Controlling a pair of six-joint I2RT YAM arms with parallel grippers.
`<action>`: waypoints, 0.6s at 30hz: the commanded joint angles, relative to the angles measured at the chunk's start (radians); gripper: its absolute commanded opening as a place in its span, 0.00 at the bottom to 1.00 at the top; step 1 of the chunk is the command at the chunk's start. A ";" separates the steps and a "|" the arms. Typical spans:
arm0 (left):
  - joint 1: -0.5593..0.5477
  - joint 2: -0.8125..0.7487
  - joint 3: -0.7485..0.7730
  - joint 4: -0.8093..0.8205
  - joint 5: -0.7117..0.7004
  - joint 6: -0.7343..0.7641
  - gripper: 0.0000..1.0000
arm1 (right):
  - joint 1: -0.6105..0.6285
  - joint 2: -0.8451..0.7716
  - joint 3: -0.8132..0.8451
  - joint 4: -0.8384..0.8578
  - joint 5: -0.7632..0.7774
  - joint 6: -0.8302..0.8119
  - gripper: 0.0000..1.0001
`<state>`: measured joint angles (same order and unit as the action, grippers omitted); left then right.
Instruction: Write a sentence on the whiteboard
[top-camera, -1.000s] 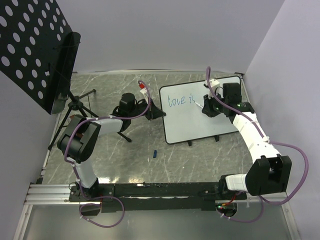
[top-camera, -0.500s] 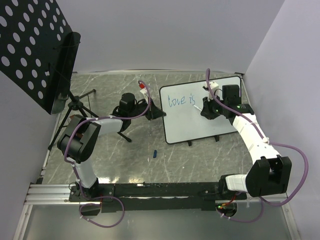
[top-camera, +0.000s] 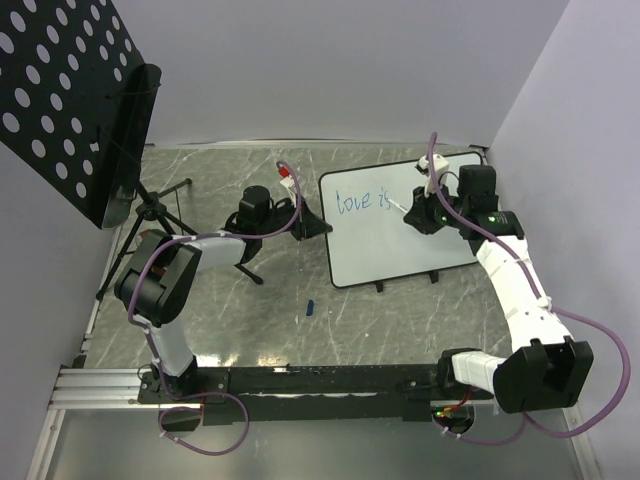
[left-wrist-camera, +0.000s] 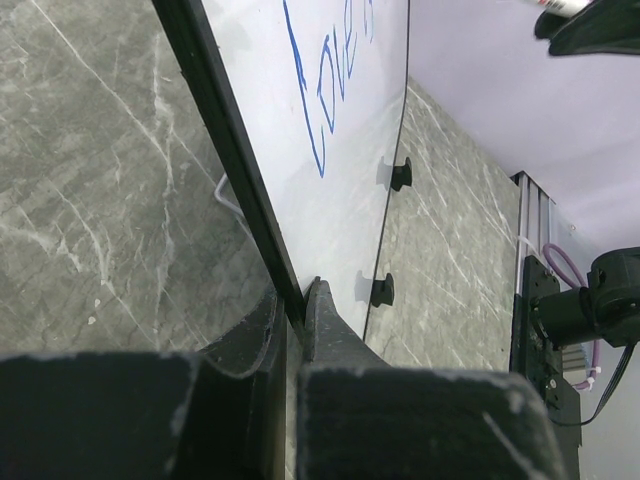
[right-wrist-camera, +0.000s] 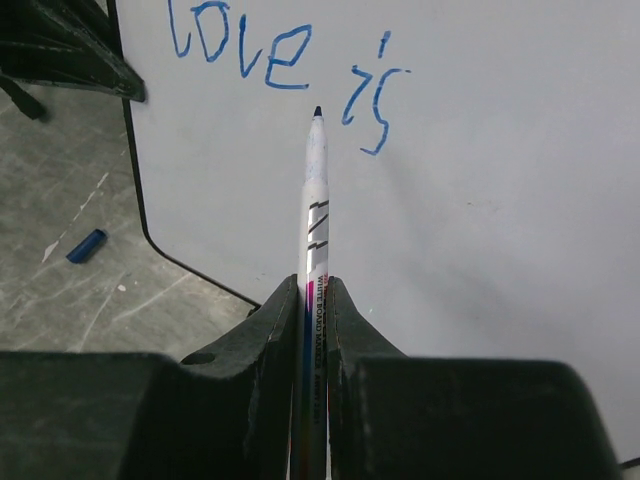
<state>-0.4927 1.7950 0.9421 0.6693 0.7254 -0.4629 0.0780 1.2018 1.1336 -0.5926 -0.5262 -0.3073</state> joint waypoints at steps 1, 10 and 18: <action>-0.018 -0.034 -0.005 -0.016 -0.015 0.150 0.01 | -0.050 -0.042 0.020 0.020 -0.040 0.007 0.00; -0.021 -0.036 -0.003 -0.028 -0.023 0.162 0.01 | -0.110 -0.068 -0.009 0.050 -0.084 0.000 0.00; -0.026 -0.028 -0.002 -0.034 -0.026 0.170 0.01 | -0.129 -0.077 -0.035 0.065 -0.110 -0.021 0.00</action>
<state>-0.5022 1.7821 0.9421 0.6636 0.7246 -0.4374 -0.0380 1.1580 1.1057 -0.5720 -0.6025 -0.3092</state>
